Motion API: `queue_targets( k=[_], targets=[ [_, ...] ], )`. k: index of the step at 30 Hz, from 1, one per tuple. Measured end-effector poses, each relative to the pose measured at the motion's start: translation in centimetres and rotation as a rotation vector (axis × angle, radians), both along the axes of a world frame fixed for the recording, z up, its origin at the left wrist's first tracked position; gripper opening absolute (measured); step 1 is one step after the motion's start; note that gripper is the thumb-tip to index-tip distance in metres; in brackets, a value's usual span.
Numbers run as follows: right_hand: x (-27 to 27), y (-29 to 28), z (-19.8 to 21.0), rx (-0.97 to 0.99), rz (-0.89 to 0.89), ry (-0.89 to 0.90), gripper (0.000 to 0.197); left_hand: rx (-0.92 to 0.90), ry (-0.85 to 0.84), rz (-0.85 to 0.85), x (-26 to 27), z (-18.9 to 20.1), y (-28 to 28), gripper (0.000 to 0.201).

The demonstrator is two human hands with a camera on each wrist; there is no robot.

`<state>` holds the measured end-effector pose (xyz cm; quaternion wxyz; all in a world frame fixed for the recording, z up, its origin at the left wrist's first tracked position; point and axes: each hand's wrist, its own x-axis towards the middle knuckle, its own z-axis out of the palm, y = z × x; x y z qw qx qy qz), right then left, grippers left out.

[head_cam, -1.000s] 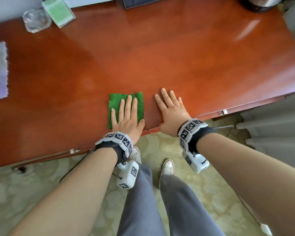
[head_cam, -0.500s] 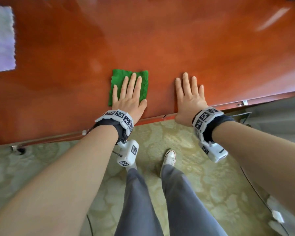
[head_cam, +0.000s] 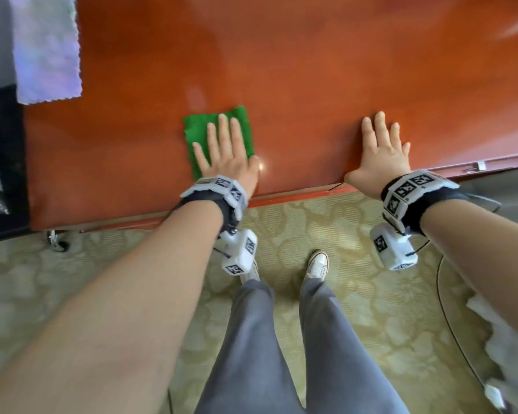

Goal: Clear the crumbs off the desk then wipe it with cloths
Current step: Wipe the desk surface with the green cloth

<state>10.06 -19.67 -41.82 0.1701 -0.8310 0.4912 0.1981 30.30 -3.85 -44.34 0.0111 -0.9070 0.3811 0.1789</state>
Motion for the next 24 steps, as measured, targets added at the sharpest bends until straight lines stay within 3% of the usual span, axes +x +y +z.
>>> queue_targets(
  k=[5,11,19,24],
  targets=[
    [1.7,0.8,0.4,0.014,-0.101,0.028,0.106,-0.038,0.032,-0.299,-5.9,-0.2,-1.8,0.078],
    [5.8,5.3,0.5,0.021,-0.096,0.049,0.103,-0.090,-0.001,-0.475,-2.1,-0.8,1.2,0.073],
    [7.4,7.6,0.4,0.007,-0.065,0.074,0.103,-0.040,0.023,-0.235,7.4,-0.3,9.0,0.070],
    [6.5,7.2,1.1,0.012,0.000,0.062,0.101,-0.044,0.000,0.084,10.9,-0.5,11.6,0.072]
  ],
)
